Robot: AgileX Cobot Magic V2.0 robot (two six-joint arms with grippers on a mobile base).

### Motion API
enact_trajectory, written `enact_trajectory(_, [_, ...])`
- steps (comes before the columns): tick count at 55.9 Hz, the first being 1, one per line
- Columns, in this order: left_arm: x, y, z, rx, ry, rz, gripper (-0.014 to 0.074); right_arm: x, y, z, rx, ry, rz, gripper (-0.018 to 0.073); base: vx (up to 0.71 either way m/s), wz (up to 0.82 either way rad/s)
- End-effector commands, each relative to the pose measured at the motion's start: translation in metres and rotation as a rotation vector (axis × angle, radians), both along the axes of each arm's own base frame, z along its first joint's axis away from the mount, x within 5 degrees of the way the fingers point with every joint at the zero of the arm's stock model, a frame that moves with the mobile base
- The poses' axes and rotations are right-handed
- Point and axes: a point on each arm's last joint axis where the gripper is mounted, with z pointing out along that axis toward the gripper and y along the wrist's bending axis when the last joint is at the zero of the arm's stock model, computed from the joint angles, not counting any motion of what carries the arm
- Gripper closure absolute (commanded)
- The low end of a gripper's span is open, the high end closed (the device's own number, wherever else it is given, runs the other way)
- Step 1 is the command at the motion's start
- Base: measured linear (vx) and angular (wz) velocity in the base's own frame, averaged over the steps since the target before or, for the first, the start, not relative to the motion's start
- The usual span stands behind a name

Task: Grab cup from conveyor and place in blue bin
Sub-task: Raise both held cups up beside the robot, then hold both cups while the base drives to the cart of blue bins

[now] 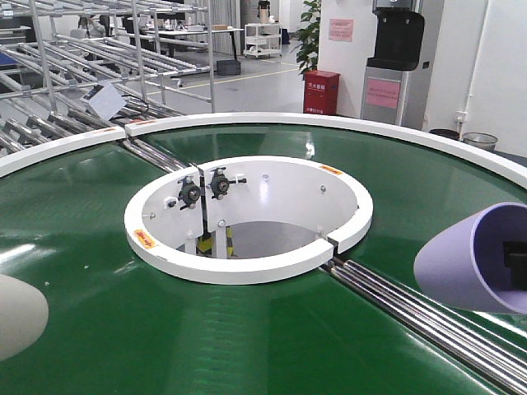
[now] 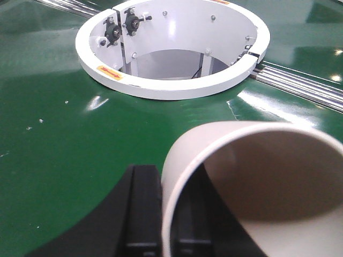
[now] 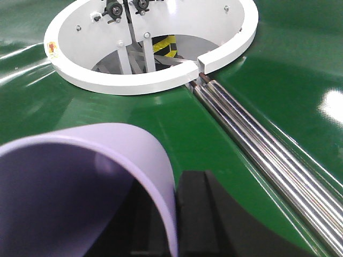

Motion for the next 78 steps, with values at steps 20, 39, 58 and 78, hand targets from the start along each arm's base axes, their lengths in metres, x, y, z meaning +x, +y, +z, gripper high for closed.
enact_trajectory(20, [-0.0007,-0.0008,0.0152,-0.04,-0.102,0.005,0.0601,-0.0027,-0.0009,0.0175,0.026,-0.116,-0.004,0.0568,-0.09,0.0])
enact_trajectory(39, [-0.0007,-0.0008,0.0152,-0.04,-0.102,0.005,0.0601,-0.0027,-0.0009,0.0175,0.026,-0.116,-0.004,0.0568,-0.2,-0.02])
enact_trajectory(58, [-0.0007,-0.0008,0.0151,-0.04,-0.101,0.005,0.0601,-0.0027,-0.0009,0.0175,0.026,-0.116,-0.004,0.0568,-0.19,-0.07])
enact_trajectory(78, [-0.0007,-0.0008,0.0151,-0.04,-0.101,0.005,0.0601,-0.0027,-0.0009,0.0175,0.026,-0.116,-0.004,0.0568,-0.14,-0.27])
